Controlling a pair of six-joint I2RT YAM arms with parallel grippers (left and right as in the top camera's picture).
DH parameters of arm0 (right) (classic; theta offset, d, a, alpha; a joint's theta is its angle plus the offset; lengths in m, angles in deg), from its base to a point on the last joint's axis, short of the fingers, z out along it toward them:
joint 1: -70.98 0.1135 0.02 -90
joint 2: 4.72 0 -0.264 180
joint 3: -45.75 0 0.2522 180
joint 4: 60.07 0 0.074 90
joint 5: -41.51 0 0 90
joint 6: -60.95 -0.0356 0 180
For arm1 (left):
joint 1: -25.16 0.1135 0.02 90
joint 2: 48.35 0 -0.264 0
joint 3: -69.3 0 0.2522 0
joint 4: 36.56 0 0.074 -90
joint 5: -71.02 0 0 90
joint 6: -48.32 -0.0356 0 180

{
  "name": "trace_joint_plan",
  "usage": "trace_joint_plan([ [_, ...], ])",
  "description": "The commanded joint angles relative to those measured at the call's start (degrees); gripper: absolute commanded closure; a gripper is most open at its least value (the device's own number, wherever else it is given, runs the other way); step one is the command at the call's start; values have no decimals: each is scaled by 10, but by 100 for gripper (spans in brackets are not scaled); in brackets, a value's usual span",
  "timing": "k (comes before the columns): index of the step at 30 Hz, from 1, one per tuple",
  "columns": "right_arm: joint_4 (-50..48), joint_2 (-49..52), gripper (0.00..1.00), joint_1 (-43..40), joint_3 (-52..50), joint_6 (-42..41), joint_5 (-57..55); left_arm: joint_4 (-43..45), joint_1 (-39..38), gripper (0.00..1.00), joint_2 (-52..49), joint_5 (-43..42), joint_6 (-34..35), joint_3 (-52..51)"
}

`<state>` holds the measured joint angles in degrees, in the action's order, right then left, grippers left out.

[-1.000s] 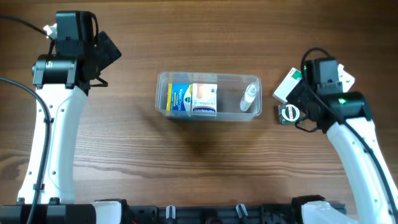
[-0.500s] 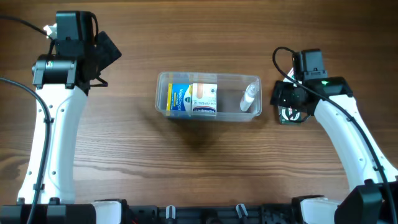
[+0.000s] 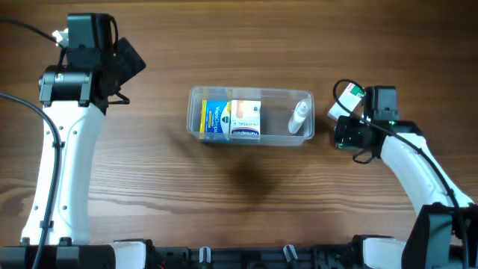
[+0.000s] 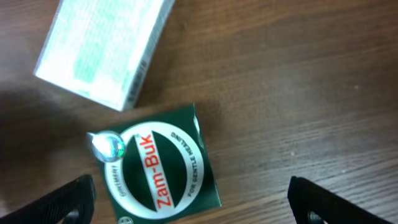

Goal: Pack container
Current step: 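Grasp the dark green Zam-Buk tin with the right gripper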

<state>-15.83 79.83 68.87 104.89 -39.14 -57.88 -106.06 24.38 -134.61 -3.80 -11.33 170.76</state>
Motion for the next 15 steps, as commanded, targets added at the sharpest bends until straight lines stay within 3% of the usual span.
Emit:
trace_joint_plan([
  [1,-61,5,0,-2,-49,58,21,1,3,0,-2,10,-1,3],
  [15,-143,6,0,-2,-99,114,65,1,3,0,-2,10,-1,3],
])
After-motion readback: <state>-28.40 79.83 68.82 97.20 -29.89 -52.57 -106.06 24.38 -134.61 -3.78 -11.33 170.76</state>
